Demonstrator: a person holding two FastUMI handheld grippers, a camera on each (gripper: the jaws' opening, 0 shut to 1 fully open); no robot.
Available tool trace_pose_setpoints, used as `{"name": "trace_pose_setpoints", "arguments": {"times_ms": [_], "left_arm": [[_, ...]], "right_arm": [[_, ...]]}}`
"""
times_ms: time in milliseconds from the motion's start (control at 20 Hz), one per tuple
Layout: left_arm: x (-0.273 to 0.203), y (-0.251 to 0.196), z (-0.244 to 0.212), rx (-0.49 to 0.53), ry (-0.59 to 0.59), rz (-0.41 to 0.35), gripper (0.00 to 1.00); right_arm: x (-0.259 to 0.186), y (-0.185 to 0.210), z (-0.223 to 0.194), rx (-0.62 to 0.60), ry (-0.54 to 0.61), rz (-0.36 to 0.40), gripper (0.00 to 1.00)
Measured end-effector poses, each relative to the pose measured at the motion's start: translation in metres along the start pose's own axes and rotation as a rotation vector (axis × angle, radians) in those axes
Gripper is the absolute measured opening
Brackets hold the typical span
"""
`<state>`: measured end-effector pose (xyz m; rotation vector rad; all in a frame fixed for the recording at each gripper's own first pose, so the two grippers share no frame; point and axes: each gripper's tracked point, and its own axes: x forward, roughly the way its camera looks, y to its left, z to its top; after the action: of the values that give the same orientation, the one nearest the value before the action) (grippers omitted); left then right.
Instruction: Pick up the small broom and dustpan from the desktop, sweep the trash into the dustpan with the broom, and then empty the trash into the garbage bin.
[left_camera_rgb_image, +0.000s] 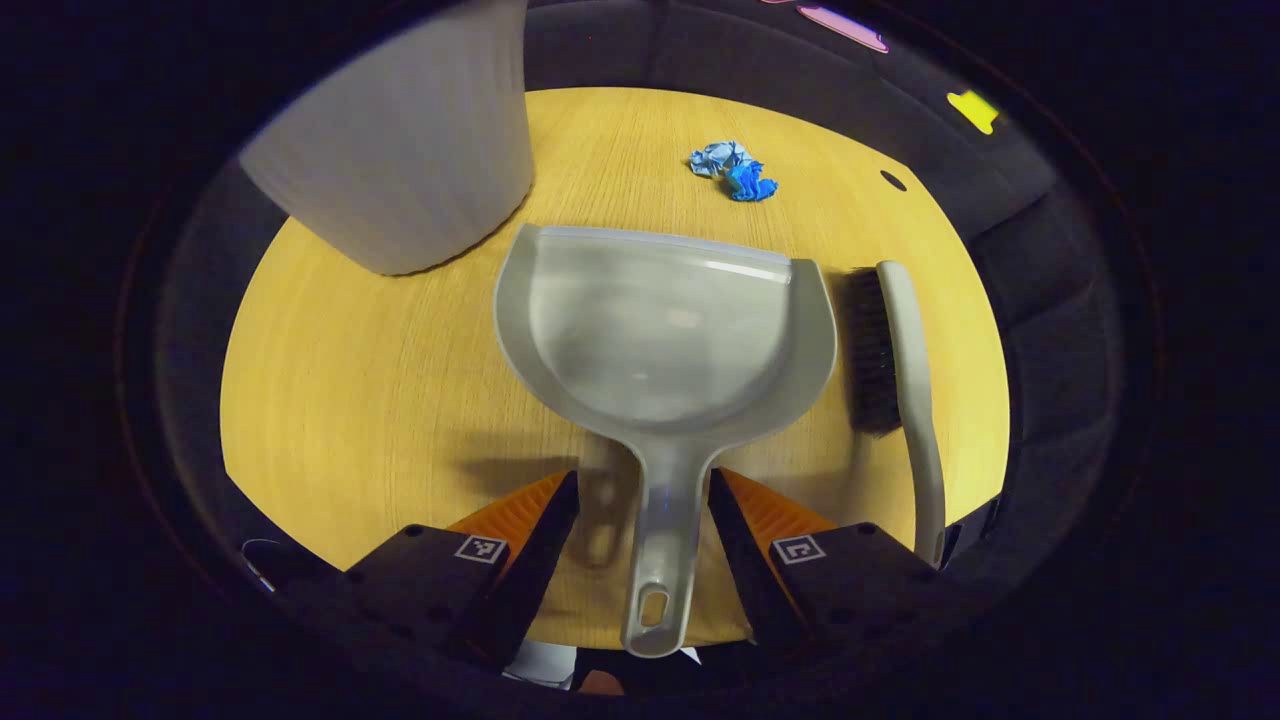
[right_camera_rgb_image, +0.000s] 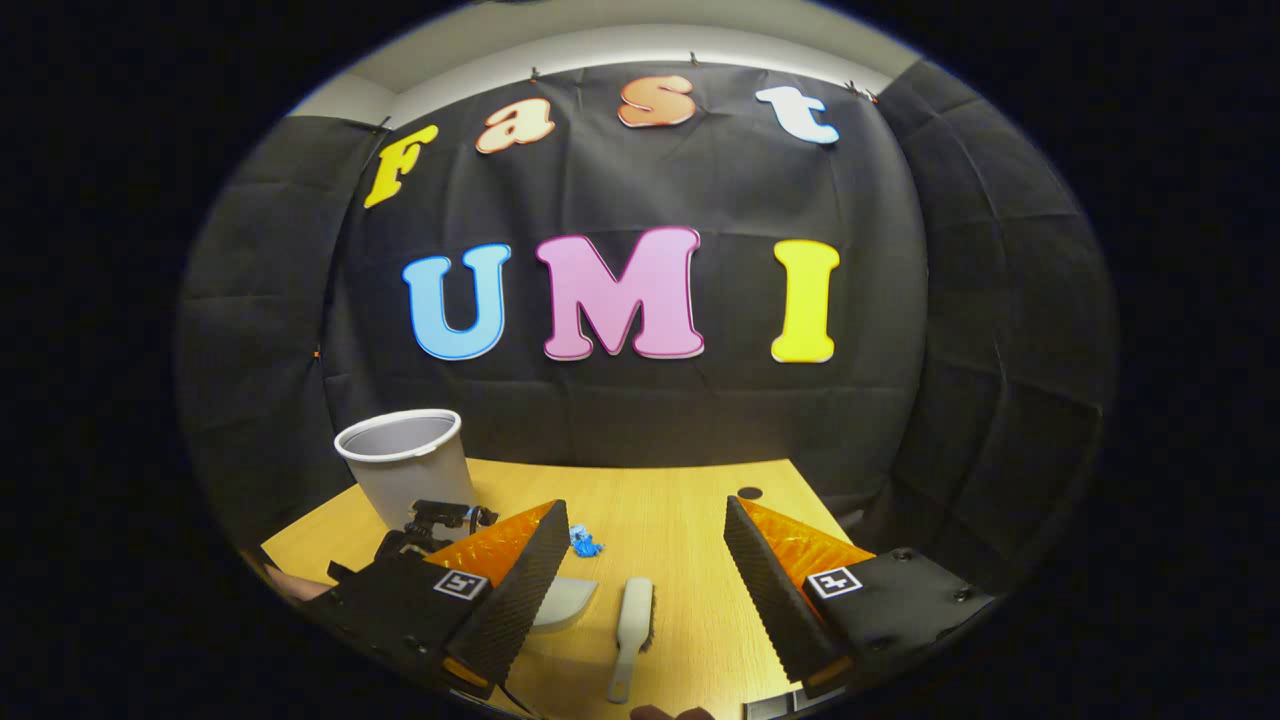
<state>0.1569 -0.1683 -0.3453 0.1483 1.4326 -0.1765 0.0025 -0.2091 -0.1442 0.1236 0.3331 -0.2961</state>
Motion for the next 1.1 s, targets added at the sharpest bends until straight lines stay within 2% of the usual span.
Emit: {"name": "trace_pose_setpoints", "arguments": {"times_ms": [50, 150, 200, 250, 300, 400, 450, 500, 600, 800, 900, 950, 1000, 1100], "left_arm": [[0.005, -0.001, 0.003, 0.003, 0.034, 0.012, 0.78], [0.014, -0.005, 0.005, 0.003, 0.099, 0.023, 0.78], [0.015, -0.008, 0.007, -0.006, 0.129, 0.023, 0.71], [0.018, -0.010, 0.007, -0.009, 0.147, 0.017, 0.65], [0.019, -0.009, 0.010, -0.013, 0.161, 0.024, 0.56], [0.021, -0.006, 0.014, -0.006, 0.183, 0.027, 0.42], [0.016, -0.006, 0.016, 0.011, 0.189, 0.022, 0.37], [0.016, -0.004, 0.014, 0.034, 0.187, 0.014, 0.32], [0.016, 0.000, 0.015, 0.066, 0.179, -0.002, 0.31], [0.012, 0.014, 0.013, 0.113, 0.128, -0.048, 0.30], [0.008, 0.021, 0.011, 0.145, 0.084, -0.073, 0.30], [0.006, 0.024, 0.007, 0.153, 0.064, -0.092, 0.30], [0.005, 0.027, 0.003, 0.157, 0.054, -0.106, 0.30], [0.007, 0.032, -0.010, 0.144, 0.051, -0.135, 0.29]], "right_arm": [[0.005, -0.006, -0.009, 0.021, 0.037, -0.002, 0.99], [0.014, -0.013, -0.025, 0.056, 0.114, -0.002, 0.99], [0.018, -0.015, -0.035, 0.067, 0.146, 0.001, 0.99], [0.019, -0.017, -0.042, 0.071, 0.179, 0.000, 0.88], [0.022, -0.018, -0.049, 0.075, 0.205, 0.002, 0.97], [0.025, -0.015, -0.062, 0.077, 0.269, 0.004, 0.97], [0.027, -0.013, -0.068, 0.079, 0.298, 0.001, 0.87], [0.028, -0.012, -0.073, 0.083, 0.323, 0.000, 0.97], [0.026, -0.002, -0.091, 0.088, 0.409, -0.003, 0.97], [0.019, 0.020, -0.138, 0.003, 0.637, -0.001, 0.98], [0.018, 0.029, -0.157, 0.023, 0.716, -0.012, 0.98], [0.023, 0.033, -0.169, 0.044, 0.760, -0.028, 0.89], [0.028, 0.035, -0.185, 0.042, 0.810, -0.042, 0.98], [0.035, 0.032, -0.216, 0.015, 0.909, -0.080, 0.99]]}}
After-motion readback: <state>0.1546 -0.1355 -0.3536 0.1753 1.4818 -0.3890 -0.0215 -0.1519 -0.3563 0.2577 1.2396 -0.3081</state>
